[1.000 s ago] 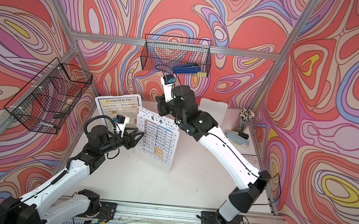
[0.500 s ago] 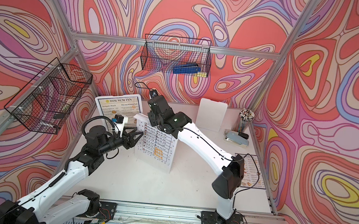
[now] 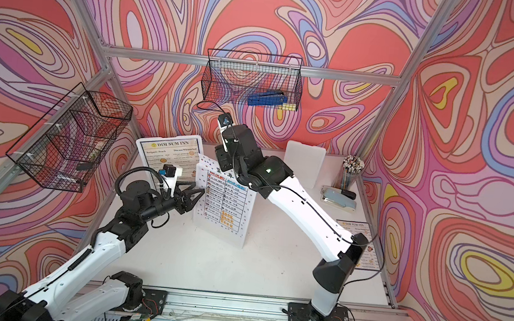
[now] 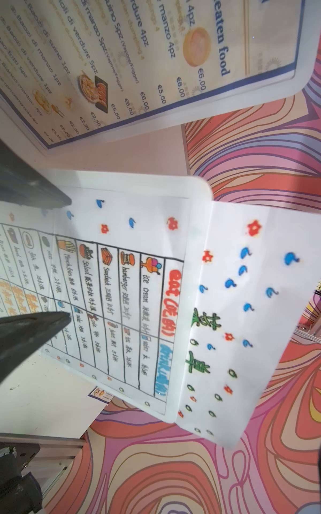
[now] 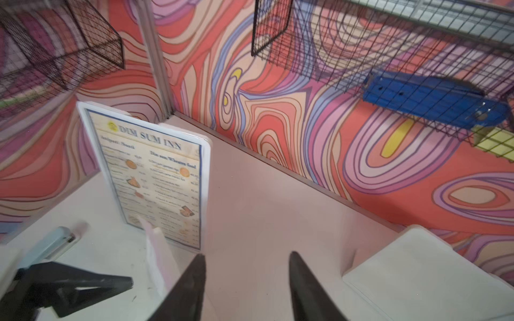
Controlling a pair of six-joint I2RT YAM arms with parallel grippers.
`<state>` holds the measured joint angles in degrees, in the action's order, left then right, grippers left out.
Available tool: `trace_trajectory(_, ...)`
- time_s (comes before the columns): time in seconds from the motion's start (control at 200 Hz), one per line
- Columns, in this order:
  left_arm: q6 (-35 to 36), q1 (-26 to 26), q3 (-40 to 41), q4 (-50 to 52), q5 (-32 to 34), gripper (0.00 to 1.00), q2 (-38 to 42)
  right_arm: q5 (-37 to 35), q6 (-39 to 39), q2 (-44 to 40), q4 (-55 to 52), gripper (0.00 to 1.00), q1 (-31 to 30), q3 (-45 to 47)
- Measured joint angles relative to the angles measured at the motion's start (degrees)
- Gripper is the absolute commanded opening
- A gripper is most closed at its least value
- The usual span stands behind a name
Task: Insert the menus into the narrow rack
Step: Insert the menu into the narrow rack.
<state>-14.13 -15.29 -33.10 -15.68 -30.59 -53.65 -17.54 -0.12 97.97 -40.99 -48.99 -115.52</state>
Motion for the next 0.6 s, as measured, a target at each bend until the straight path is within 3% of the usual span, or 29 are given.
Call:
trace_trajectory(0.02, 0.00, 0.00, 0.00, 0.00, 0.00, 0.61, 0.00, 2.03, -0.46, -1.40, -0.13, 0.77, 0.04, 0.70)
trace_trajectory(0.04, 0.00, 0.00, 0.00, 0.02, 0.00, 0.61, 0.00, 3.61, -0.90, -2.49, -0.26, 0.95, 0.04, 1.11)
trace_trajectory(0.065, 0.00, 0.00, 0.00, 0.02, 0.00, 0.61, 0.00, 5.57, -1.73, -3.69, -0.42, 0.98, 0.04, 1.44)
trace_trajectory(0.205, 0.00, 0.00, 0.00, 0.04, 0.00, 0.61, 0.00, 15.13, -5.42, -7.37, -4.37, 0.91, -0.07, -1.99)
trace_trajectory(0.441, 0.00, 0.00, 0.22, 0.04, 0.00, 0.62, 0.50, 18.73, -8.33, -7.41, -10.84, 0.71, 0.17, -2.01)
trace_trajectory(0.601, 0.00, 0.00, 0.31, 0.04, -0.04, 0.62, 0.85, 19.65, -9.18, -3.82, -15.32, 0.71, 1.42, -2.54)
